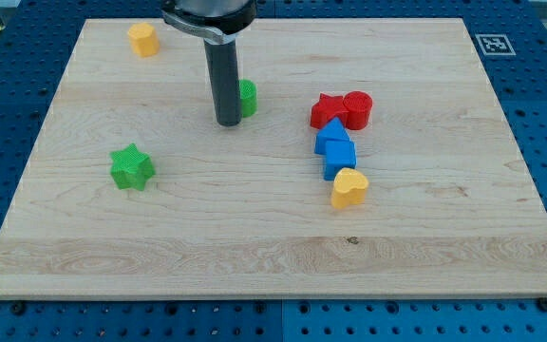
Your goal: Bring the green circle at the right side of the red circle
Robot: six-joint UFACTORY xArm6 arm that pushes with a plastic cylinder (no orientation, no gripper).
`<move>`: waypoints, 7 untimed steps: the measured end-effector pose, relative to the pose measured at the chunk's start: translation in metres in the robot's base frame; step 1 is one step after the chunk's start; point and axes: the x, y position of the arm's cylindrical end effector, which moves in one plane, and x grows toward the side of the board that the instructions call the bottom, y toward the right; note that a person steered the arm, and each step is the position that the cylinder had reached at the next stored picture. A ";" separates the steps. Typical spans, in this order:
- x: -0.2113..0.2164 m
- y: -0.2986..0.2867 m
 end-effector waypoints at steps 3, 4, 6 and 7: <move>-0.048 0.022; -0.025 0.009; -0.040 0.023; -0.073 0.039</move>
